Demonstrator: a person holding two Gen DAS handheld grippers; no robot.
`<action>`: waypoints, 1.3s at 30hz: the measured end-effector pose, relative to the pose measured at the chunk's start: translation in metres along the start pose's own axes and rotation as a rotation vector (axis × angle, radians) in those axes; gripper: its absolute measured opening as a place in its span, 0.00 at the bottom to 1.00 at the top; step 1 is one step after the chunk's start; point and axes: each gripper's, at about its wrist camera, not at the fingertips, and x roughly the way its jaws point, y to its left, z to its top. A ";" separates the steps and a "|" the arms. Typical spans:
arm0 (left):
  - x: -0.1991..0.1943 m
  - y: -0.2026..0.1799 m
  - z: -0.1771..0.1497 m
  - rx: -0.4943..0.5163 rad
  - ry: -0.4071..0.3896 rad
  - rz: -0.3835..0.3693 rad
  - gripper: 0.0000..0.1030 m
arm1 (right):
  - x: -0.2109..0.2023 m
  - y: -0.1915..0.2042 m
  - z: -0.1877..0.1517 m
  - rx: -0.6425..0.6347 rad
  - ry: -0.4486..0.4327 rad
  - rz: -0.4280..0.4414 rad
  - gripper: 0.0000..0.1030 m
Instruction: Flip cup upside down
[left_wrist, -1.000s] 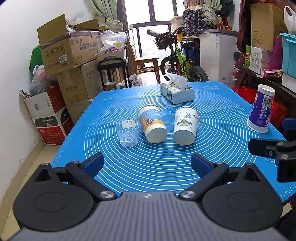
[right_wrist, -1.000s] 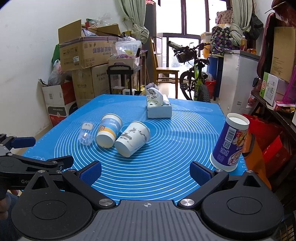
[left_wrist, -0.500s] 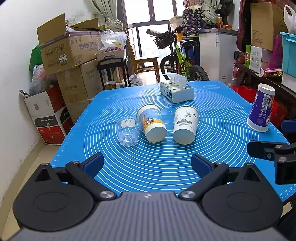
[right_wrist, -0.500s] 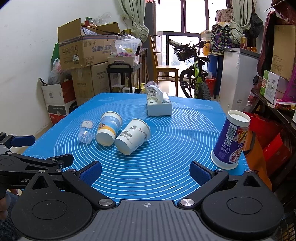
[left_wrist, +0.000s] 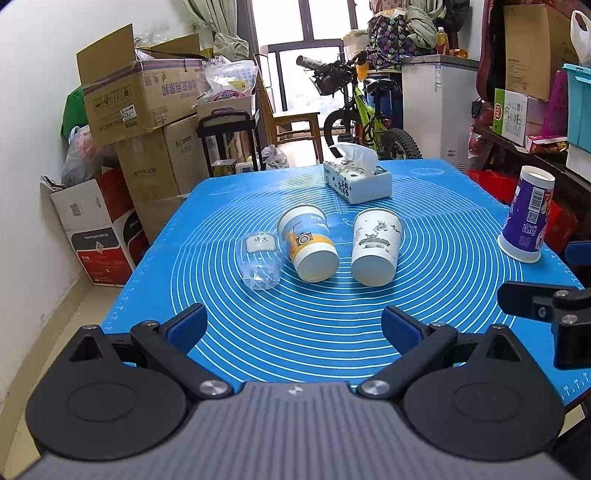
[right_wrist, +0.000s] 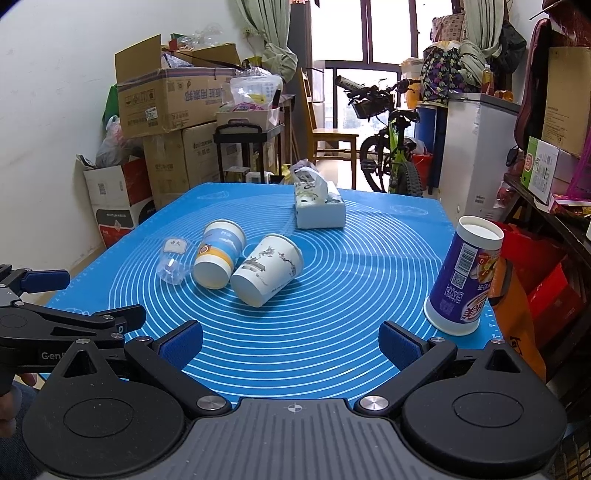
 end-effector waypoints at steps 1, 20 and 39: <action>0.000 0.000 0.000 0.000 0.000 -0.001 0.97 | 0.000 0.000 0.000 0.001 0.000 0.000 0.98; 0.003 0.003 0.000 -0.008 0.007 -0.001 0.97 | 0.003 0.001 0.000 -0.003 0.004 0.005 0.98; 0.075 0.044 0.024 -0.125 0.070 0.069 0.97 | 0.052 -0.010 0.021 0.018 0.004 0.001 0.98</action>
